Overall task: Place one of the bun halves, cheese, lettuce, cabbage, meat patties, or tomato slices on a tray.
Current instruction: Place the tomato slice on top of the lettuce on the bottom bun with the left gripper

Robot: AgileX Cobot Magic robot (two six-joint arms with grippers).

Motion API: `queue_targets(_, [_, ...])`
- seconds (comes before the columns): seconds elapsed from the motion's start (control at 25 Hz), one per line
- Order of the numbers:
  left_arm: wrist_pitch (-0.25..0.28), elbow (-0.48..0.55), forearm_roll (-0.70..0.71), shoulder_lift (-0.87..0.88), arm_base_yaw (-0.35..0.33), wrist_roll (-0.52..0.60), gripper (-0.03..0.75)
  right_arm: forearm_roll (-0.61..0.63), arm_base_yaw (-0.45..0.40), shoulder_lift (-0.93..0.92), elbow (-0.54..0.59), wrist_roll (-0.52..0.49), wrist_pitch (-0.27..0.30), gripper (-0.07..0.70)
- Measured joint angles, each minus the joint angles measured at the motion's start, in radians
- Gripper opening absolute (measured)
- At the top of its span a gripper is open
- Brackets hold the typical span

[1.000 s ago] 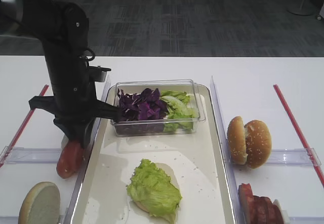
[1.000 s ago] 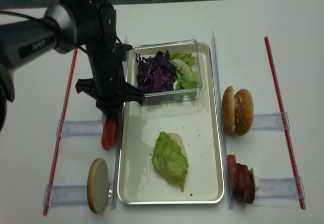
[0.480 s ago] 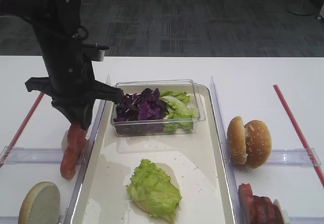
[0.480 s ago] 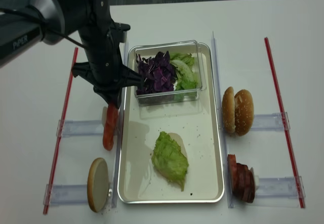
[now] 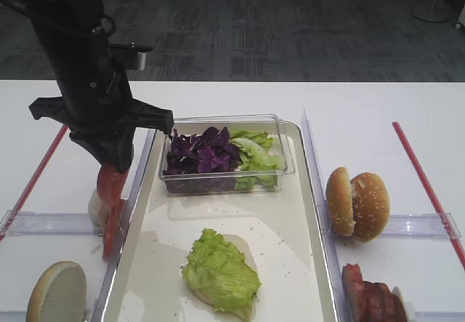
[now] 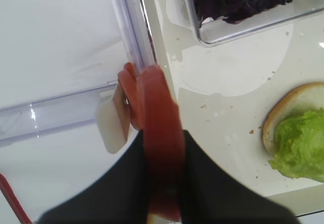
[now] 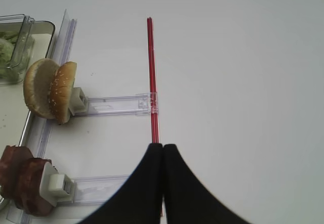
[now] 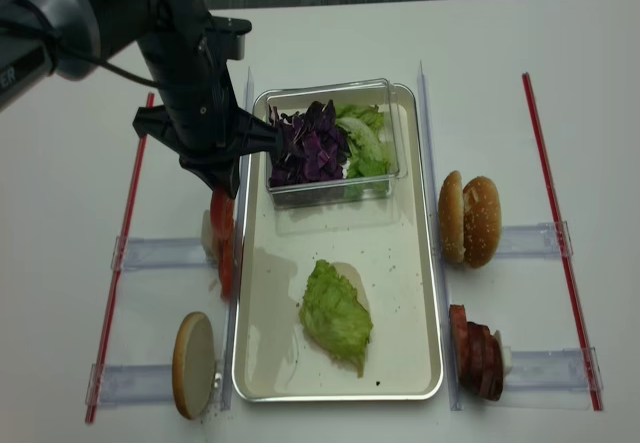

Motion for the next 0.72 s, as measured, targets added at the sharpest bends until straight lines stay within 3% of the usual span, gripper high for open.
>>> queue_targets(0.16, [0.0, 0.0, -0.011, 0.0, -0.012, 0.009, 0.083, 0.0, 0.0, 0.0, 0.0, 0.0, 0.0, 0.364])
queue_targets(0.72, [0.0, 0.0, -0.014, 0.0, -0.203, 0.025, 0.083, 0.0, 0.0, 0.0, 0.0, 0.0, 0.0, 0.364])
